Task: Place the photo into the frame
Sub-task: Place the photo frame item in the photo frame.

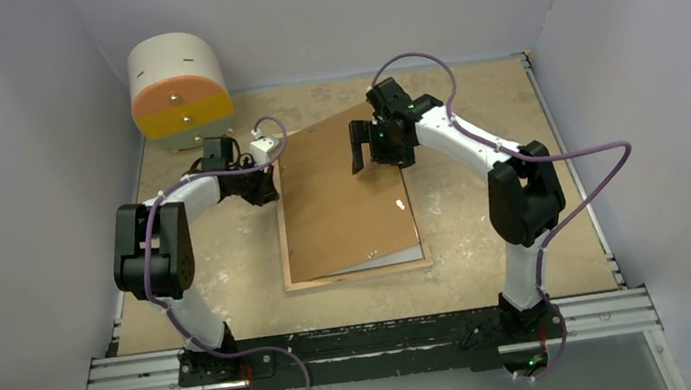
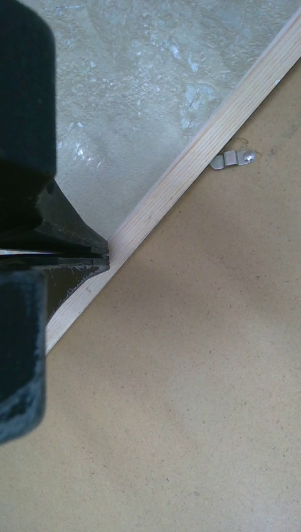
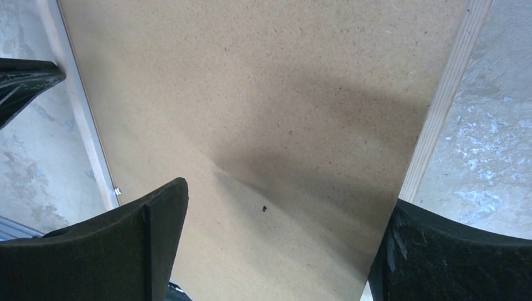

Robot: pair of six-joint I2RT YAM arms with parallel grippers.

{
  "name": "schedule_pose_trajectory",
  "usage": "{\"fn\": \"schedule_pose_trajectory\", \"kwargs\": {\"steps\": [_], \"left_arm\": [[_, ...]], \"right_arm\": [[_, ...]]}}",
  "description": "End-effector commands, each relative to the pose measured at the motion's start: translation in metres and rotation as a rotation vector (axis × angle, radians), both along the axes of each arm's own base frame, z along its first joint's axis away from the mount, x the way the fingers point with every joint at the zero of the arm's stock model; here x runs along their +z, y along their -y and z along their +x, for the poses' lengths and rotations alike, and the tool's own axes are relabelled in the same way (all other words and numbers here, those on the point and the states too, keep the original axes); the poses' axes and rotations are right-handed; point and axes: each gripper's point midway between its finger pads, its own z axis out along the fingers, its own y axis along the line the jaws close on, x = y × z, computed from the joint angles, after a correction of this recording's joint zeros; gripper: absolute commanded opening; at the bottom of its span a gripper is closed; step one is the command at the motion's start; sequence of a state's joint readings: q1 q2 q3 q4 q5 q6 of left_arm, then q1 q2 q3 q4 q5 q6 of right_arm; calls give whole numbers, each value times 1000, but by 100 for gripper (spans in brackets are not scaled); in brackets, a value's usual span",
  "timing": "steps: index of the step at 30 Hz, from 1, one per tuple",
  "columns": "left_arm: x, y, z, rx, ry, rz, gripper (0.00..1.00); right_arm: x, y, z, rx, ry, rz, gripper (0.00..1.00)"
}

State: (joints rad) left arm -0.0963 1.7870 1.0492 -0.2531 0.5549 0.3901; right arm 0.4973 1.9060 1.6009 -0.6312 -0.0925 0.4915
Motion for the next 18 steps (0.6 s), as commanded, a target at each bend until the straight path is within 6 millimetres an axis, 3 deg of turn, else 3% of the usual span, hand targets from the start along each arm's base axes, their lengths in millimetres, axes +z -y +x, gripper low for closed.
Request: {"fn": "schedule_pose_trajectory", "kwargs": {"steps": [1, 14, 18], "left_arm": [[-37, -27, -19, 22, -89, 127, 0], [-38, -28, -20, 26, -95, 129, 0], [-37, -29, -19, 27, -95, 132, 0]], "right_arm": [[25, 8, 3, 5, 65, -32, 99], [25, 17, 7, -2, 80, -65, 99], [35, 27, 16, -17, 121, -120, 99]]}}
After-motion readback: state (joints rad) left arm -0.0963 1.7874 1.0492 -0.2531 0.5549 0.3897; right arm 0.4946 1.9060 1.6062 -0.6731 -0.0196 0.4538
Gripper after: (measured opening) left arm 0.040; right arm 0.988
